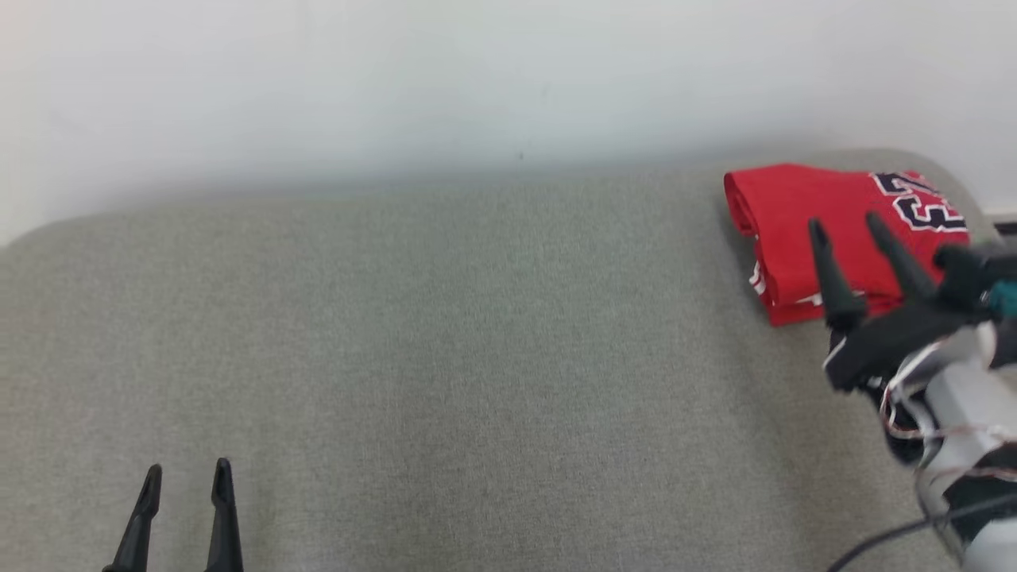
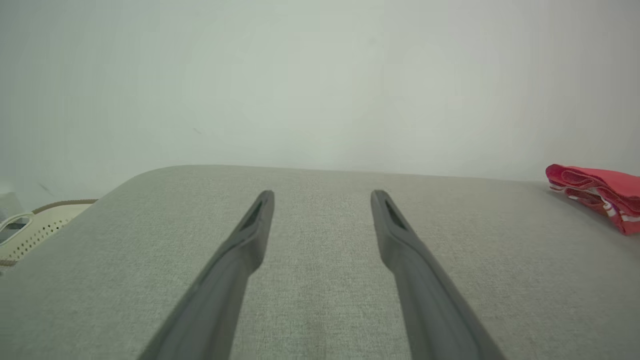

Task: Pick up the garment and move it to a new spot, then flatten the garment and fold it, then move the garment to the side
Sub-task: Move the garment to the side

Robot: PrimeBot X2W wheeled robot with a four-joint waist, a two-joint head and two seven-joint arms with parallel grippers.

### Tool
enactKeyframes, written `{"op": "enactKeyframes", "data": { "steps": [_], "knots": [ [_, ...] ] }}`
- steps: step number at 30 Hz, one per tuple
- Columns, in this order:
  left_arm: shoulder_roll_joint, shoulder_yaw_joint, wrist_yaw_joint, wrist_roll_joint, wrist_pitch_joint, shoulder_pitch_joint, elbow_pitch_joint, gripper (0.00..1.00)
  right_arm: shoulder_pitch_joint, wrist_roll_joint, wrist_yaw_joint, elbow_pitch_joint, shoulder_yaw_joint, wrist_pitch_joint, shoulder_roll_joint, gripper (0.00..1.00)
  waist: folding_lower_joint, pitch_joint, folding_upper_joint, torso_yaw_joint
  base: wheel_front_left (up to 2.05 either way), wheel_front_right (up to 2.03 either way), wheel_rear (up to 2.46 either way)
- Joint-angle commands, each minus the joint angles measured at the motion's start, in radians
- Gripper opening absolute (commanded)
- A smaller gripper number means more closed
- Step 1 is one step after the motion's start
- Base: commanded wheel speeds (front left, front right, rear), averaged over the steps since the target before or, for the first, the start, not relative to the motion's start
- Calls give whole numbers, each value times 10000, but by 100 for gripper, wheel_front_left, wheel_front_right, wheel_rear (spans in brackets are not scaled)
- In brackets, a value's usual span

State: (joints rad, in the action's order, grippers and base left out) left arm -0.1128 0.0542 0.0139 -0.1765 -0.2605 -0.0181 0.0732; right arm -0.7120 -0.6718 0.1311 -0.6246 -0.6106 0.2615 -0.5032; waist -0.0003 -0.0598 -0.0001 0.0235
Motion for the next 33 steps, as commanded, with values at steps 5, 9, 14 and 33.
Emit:
{"op": "enactKeyframes", "data": {
  "steps": [5,9,14,33],
  "knots": [
    [32,131,55,-60,-57,-309,36,100,1531,868,-7,872,1232,41,650,100,3,909,1,-214,0,0,0],
    [62,106,33,-63,-60,-335,9,100,2533,1664,-7,1526,2359,41,1232,100,3,1135,1,-379,0,0,0],
    [111,-34,-10,-3,-59,-262,-143,100,3913,2738,-7,2256,3332,40,2021,100,3,1291,1,-633,0,0,0],
    [-222,-11,124,377,-53,-458,-1505,100,7074,5239,-7,4545,4880,-637,3614,100,3,1609,1,-602,0,0,0]
  ]
}}
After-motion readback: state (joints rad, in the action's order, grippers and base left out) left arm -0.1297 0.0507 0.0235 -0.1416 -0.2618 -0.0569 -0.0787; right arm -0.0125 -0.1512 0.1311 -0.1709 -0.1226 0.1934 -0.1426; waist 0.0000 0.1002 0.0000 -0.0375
